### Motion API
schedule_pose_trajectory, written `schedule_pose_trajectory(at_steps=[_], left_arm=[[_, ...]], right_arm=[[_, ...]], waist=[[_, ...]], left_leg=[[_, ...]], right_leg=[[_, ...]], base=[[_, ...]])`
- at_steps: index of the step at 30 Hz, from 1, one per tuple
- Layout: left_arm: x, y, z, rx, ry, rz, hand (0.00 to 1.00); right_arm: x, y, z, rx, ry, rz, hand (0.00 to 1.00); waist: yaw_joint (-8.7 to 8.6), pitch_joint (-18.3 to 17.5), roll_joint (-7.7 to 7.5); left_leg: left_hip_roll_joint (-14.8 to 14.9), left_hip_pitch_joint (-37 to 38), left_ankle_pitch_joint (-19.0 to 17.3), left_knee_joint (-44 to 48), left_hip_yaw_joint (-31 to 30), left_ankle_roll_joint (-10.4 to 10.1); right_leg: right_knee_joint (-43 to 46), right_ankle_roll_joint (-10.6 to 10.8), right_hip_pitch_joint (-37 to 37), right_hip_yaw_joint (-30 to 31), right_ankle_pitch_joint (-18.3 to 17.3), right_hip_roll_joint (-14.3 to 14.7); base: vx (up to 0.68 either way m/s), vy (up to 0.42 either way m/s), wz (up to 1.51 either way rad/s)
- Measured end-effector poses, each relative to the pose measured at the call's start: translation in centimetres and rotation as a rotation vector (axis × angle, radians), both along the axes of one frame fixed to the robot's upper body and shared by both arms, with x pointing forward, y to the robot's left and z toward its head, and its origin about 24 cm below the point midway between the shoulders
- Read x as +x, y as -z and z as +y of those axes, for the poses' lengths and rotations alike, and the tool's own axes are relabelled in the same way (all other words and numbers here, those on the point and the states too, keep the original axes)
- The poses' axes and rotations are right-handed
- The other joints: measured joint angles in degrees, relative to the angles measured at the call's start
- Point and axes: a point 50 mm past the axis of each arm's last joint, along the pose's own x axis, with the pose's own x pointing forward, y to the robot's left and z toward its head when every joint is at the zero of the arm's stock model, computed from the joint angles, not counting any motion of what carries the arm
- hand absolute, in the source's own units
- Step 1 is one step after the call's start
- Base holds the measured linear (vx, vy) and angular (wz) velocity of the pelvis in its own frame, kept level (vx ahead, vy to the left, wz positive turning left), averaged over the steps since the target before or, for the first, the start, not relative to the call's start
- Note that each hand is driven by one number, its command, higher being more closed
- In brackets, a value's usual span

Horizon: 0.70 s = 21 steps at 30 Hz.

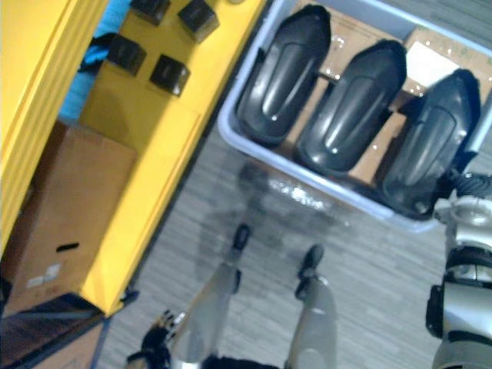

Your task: Walk over and take plastic housings, then place them on the shelf

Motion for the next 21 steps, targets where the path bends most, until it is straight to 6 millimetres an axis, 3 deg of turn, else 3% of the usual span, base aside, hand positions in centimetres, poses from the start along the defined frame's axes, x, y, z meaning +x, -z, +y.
schedule_pose_trajectory(at_steps=[7, 16, 18, 21], left_arm=[[0.0, 0.0, 0.1, 0.009, -0.008, 0.0, 0.0], [1.4, -1.5, 0.6, 0.059, -0.077, -0.102, 0.0], [2.0, -2.0, 0.6, 0.059, -0.101, -0.139, 0.0], [3.1, -3.2, 1.1, 0.068, -0.133, -0.206, 0.0]], right_arm=[[-0.5, 0.3, -0.3, -0.031, 0.066, -0.004, 1.0], [-0.7, -2.5, 0.2, -0.144, 0.066, -0.148, 1.0], [-0.8, -2.4, 0.5, -0.148, 0.054, -0.165, 1.0], [-0.1, -1.2, 2.1, -0.114, 0.021, -0.18, 1.0]], waist=[[-0.11, 0.0, 0.0], [-0.53, 0.1, -0.19], [-0.65, 0.1, -0.6], [-1.43, -0.6, -2.71]], left_leg=[[0.1, 1.8, 0.0, -0.2, 0.1, 0.0], [0.2, 8.3, 1.2, -5.7, 0.3, 0.5], [0.3, 10.2, 1.3, -6.5, 0.5, 0.6], [0.3, 12.3, 1.3, -7.8, 0.6, 0.6]], right_leg=[[-0.6, 0.1, 2.1, -0.1, 0.1, 0.1], [-6.5, 1.3, 8.8, -0.5, 1.9, 0.5], [-8.0, 1.5, 11.0, -0.6, 2.4, 0.6], [-9.7, 1.6, 13.3, -0.7, 2.8, 0.7]], base=[[0.0, 0.0, 0.0], [0.03, 0.007, 0.01], [0.1, 0.007, 0.0], [0.09, 0.004, 0.02]])
